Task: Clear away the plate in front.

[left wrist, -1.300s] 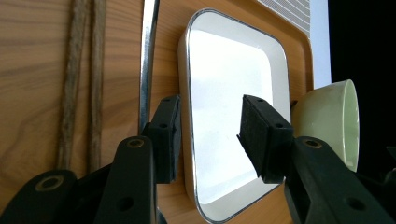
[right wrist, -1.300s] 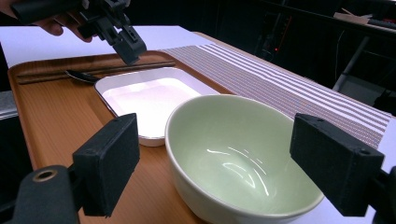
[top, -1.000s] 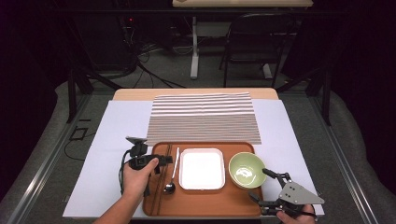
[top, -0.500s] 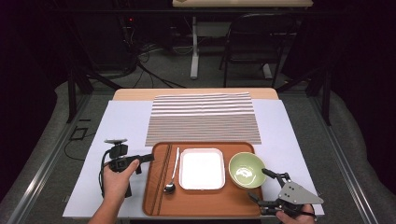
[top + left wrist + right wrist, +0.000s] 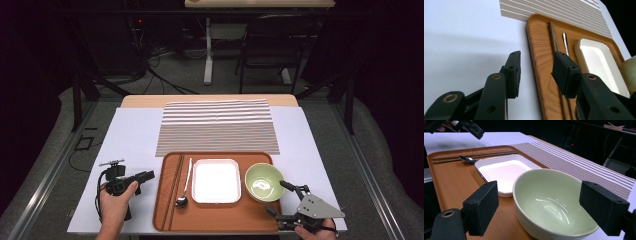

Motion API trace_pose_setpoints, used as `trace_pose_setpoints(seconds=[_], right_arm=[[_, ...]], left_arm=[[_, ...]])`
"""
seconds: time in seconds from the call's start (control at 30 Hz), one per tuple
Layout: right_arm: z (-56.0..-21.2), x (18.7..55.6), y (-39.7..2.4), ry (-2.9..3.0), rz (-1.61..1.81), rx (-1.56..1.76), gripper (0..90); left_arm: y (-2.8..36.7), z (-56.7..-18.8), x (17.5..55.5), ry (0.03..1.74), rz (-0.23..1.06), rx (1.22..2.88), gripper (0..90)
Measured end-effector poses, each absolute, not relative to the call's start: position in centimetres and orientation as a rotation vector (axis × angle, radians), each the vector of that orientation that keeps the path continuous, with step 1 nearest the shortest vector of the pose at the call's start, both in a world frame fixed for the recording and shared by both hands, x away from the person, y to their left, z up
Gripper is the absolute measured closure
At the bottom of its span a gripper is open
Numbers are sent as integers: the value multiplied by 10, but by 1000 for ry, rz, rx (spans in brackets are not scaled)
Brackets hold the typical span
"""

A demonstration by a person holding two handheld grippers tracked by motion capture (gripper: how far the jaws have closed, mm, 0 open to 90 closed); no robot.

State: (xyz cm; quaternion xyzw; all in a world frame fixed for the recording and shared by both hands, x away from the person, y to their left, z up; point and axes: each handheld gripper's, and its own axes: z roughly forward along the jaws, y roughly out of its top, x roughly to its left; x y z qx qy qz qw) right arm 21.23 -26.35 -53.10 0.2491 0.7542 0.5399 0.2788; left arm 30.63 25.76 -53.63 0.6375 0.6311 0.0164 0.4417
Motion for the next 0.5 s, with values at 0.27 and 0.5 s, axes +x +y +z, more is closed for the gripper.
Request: trace_pose_setpoints(seconds=[0.27,0.5], right_arm=[[-532,213,-263,2029,1447,668,154],[-531,212,-263,2030,1451,659,154]], left_arm=[[263,-537,300,1541,104,1604,566],[264,-542,297,1533,136,1624,556]])
